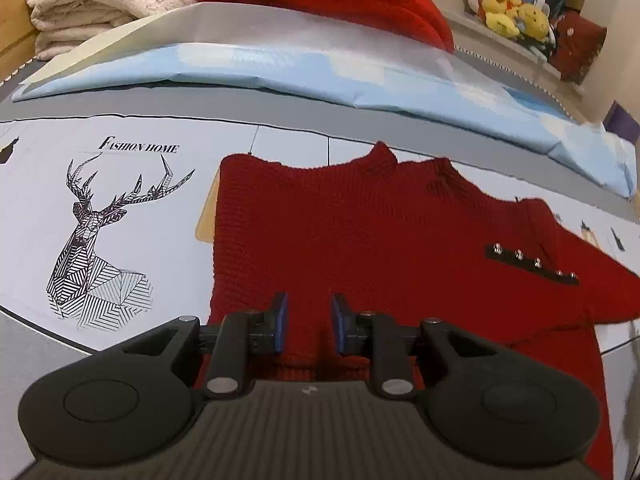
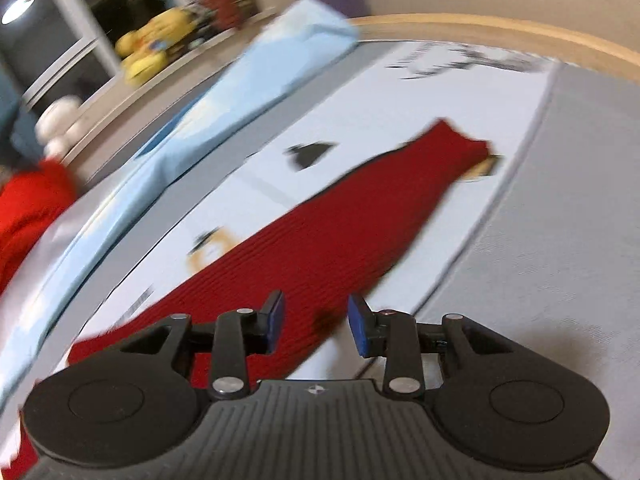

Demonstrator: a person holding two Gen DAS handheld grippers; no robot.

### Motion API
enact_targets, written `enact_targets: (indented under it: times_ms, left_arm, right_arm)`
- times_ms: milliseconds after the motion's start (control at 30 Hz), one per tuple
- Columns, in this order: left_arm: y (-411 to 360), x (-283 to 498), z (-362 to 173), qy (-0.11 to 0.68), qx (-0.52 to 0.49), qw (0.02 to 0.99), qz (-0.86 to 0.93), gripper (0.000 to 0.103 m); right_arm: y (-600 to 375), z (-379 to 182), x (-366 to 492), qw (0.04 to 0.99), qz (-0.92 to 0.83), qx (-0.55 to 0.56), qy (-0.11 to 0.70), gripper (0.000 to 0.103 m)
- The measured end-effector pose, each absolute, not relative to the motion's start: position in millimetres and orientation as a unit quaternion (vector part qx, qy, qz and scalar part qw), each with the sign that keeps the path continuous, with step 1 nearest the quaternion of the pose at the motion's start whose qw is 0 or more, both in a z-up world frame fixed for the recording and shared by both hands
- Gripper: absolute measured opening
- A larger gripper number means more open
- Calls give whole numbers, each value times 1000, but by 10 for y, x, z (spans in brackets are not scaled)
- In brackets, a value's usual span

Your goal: Fold small clothes

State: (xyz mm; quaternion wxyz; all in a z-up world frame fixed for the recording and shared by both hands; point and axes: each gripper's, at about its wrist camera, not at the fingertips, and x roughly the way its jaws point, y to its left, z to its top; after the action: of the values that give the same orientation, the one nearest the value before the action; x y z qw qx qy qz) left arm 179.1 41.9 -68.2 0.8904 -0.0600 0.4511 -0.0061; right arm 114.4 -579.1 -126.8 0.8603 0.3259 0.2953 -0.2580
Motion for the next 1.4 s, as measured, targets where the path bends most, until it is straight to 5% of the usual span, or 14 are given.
enact_targets:
  times_ms: [200, 467, 500, 567, 800, 1067, 1400]
  left_arm:
    - [407, 1782, -700, 456, -53, 888, 4, 26]
    - [361, 1717, -488, 432, -64, 899, -8, 26]
    - [359, 1719, -487, 434, -66, 899, -9, 26]
    - [358, 1724, -491, 437, -69, 897, -12, 26]
    - [465, 1685, -365, 427, -89, 900, -24, 26]
    - [785, 1628, -217, 415, -123, 901, -13, 26]
    - [1038, 1540, -133, 413, -133, 901, -17, 26]
  right_arm:
    - [-6101, -1461, 1190, 846, -278, 363, 274, 50]
    - [-6404, -1632, 1375, 831, -327, 363, 267, 50]
    - [-6404, -1621, 1421, 833, -330, 354, 269, 49]
    - [-6400, -1592, 1494, 841, -324, 342, 267, 13]
    - [-5882, -944, 1637, 889, -326, 250, 201, 10]
    - [-3693, -116, 1520, 984, -71, 90, 136, 10]
    - [-1823, -920, 1027, 894, 216, 88, 384, 22]
